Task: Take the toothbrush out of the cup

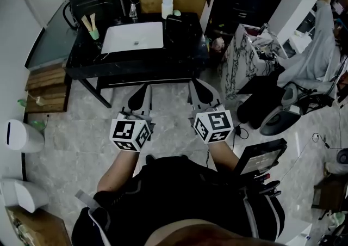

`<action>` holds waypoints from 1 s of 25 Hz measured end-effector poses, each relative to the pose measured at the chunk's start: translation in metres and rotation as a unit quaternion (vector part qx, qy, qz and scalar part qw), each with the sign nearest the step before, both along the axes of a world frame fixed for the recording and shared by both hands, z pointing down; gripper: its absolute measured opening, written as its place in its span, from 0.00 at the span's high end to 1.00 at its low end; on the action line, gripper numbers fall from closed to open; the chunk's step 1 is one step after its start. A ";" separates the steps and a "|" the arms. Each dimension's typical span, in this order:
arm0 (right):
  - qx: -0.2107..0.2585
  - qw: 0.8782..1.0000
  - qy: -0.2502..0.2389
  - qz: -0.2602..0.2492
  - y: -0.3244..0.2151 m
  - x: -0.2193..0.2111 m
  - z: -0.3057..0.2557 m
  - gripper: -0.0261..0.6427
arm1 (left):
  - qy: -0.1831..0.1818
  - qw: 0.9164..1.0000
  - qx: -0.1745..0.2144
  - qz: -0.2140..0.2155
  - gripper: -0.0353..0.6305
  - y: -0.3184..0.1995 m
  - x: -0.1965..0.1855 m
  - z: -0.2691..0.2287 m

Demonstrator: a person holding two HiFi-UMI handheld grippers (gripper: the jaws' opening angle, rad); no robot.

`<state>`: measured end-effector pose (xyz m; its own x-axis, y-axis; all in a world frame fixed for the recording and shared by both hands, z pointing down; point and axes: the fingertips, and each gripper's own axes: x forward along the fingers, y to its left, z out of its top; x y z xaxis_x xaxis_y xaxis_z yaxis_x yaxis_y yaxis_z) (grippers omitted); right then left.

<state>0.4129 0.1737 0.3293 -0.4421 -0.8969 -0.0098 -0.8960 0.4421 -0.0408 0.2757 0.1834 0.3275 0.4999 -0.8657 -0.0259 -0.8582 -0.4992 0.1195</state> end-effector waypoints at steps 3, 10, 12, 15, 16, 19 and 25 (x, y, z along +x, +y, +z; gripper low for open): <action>0.001 1.000 -0.001 -0.003 -0.003 -0.013 0.000 0.92 | 0.006 1.000 0.003 -0.011 0.94 -0.003 -0.015 -0.001; 0.005 1.000 0.007 -0.017 -0.012 -0.047 -0.005 0.92 | 0.013 1.000 0.005 -0.015 0.94 -0.012 -0.045 -0.005; 0.007 1.000 0.009 -0.020 -0.015 -0.057 -0.005 0.92 | 0.013 1.000 0.005 -0.016 0.94 -0.013 -0.054 -0.004; 0.009 1.000 0.009 -0.024 -0.018 -0.073 -0.006 0.92 | 0.013 1.000 0.006 -0.016 0.94 -0.014 -0.067 -0.004; 0.010 1.000 0.009 -0.025 -0.019 -0.078 -0.006 0.92 | 0.013 1.000 0.007 -0.016 0.94 -0.014 -0.071 -0.004; 0.014 0.999 0.012 -0.029 -0.022 -0.096 -0.008 0.92 | 0.013 1.000 0.011 -0.015 0.94 -0.016 -0.086 -0.006; 0.016 0.999 0.019 -0.035 -0.025 -0.133 -0.004 0.92 | 0.015 1.000 0.013 -0.019 0.94 -0.018 -0.120 -0.002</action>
